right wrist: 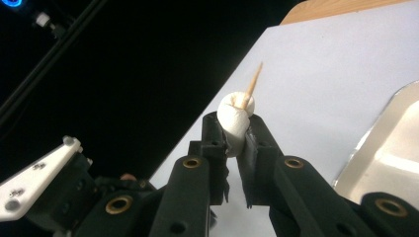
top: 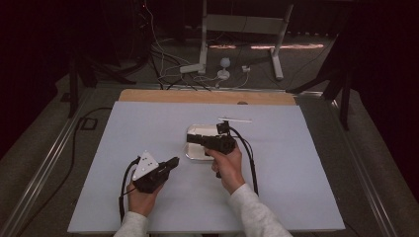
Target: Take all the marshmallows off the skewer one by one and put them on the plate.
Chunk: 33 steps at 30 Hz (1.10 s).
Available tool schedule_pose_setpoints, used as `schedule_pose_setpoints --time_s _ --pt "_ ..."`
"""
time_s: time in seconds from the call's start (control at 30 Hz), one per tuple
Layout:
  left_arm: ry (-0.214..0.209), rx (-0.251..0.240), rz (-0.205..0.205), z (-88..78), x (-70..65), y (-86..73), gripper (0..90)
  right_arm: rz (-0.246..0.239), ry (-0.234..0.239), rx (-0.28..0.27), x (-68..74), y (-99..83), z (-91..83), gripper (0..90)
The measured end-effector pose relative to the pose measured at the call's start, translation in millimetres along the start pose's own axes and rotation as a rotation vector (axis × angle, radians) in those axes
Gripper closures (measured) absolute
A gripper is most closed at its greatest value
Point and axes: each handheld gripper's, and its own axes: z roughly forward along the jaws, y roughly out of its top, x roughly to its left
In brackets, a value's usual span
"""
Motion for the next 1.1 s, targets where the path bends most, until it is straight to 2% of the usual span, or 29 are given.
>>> schedule_pose_setpoints --time_s 0.03,0.1,0.23,0.3,0.4,0.53,0.63,0.67,0.93,1.1 --pt "-0.004 0.000 0.006 1.4 -1.1 -0.2 90.0 -0.030 -0.018 0.002 1.4 0.5 -2.2 81.9" --pt "-0.008 -0.002 0.002 2.9 -2.1 -0.3 90.0 -0.055 -0.037 0.004 3.2 1.4 -4.7 81.9" --pt "-0.004 -0.013 0.002 0.2 -0.3 0.2 90.0 -0.034 -0.023 -0.016 1.5 3.6 -6.5 82.0" --pt "-0.010 -0.017 -0.007 0.2 1.4 -1.4 90.0 -0.039 -0.033 -0.032 3.7 3.6 -7.2 82.1" --pt "-0.007 -0.022 0.001 -0.1 0.2 -0.8 90.0 -0.043 -0.050 -0.058 5.3 5.4 -8.9 82.2" --pt "-0.008 -0.021 -0.005 1.5 1.9 -4.2 90.0 -0.064 -0.063 -0.055 8.0 6.5 -8.5 82.5" --pt "-0.007 -0.027 0.000 0.9 1.2 -3.0 90.0 -0.049 -0.061 -0.069 6.8 7.3 -9.3 82.5" --pt "0.001 -0.022 0.014 0.7 0.4 -3.3 90.0 -0.038 -0.059 -0.069 6.3 7.8 -9.4 82.5" --pt "0.016 -0.023 0.020 -2.3 2.5 -4.8 90.0 -0.049 -0.078 -0.068 8.8 11.4 -8.7 82.5" --pt "0.022 -0.014 0.027 -3.7 3.8 -6.1 90.0 -0.043 -0.069 -0.067 7.9 13.2 -7.1 82.6"
